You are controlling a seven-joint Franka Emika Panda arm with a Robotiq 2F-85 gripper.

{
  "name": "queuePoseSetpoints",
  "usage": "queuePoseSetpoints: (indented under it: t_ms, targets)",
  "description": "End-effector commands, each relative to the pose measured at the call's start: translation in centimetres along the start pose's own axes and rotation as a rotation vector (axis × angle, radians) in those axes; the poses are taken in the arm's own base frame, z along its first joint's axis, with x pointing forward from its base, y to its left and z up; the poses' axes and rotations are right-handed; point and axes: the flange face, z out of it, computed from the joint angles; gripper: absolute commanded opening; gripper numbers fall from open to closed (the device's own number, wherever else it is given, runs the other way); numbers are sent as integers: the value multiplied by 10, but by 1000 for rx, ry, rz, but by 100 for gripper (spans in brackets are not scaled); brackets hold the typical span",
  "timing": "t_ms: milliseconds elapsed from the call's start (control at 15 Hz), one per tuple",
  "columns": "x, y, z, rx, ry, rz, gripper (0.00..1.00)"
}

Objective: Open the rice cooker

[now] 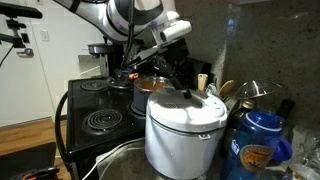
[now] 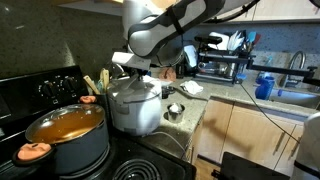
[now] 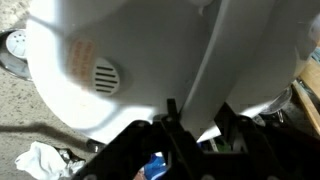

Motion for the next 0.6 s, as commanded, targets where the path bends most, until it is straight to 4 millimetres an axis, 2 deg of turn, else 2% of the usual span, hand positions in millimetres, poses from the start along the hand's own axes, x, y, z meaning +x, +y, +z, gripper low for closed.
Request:
queuePoseSetpoints:
  t_ms: [0,533]
  targets:
    - [-5,-15,-17,-16,94,-32,17]
    - [-52,-48,-43,-133,401,-180,17]
